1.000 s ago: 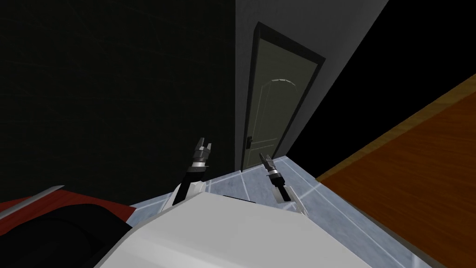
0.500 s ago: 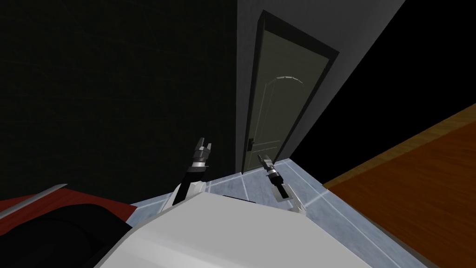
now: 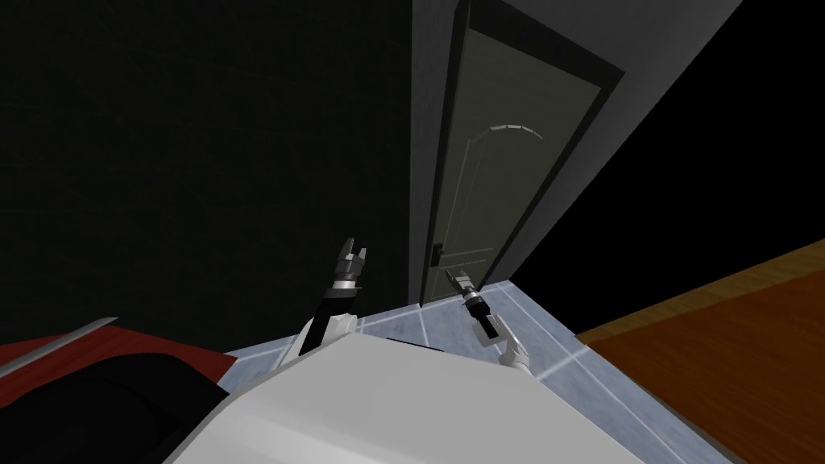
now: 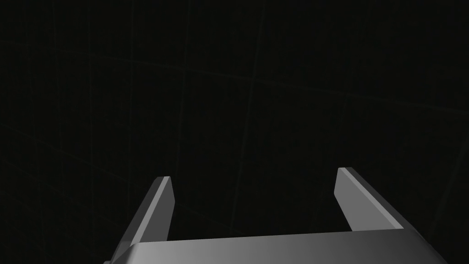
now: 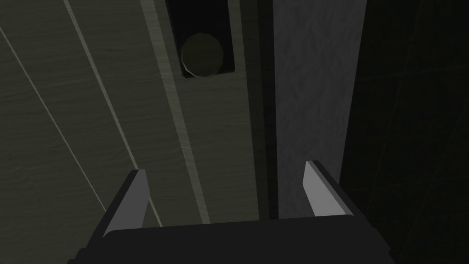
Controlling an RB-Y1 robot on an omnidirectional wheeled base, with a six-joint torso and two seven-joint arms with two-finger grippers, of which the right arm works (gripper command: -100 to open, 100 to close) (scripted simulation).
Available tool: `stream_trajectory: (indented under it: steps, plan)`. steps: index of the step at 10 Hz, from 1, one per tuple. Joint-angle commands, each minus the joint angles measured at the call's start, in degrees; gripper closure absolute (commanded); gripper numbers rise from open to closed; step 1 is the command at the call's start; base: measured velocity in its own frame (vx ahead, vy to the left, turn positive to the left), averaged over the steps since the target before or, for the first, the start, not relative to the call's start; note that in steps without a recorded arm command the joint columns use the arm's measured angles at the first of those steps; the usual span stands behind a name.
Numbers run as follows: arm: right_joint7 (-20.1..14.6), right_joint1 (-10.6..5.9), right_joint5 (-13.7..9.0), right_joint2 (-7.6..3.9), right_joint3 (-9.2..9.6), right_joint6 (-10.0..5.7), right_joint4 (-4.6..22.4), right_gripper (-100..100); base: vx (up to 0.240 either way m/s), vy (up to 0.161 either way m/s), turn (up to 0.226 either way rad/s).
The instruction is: Pull the door open
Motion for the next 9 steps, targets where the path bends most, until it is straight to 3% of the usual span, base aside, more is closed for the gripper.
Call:
stream_trajectory:
  steps: [1,4,5,7,9]
  plan:
    - [1.19,-0.89,0.79,-0.19,0.01,0.02,1.59,-100,0.101,-0.02,0.032]
    - [3.51,-2.58,2.61,-0.89,0.16,0.3,4.53,-100,0.112,-0.019,0.064]
    - [2.86,-2.11,2.33,-0.88,0.3,0.57,3.46,-100,0.05,-0.01,0.01]
    - [2.45,-1.62,3.14,-0.93,-3.25,0.08,4.18,-100,0.031,0.023,0.299]
    - [2.14,-1.3,3.56,-0.94,-5.48,-0.24,4.57,-100,0.028,0.024,0.183]
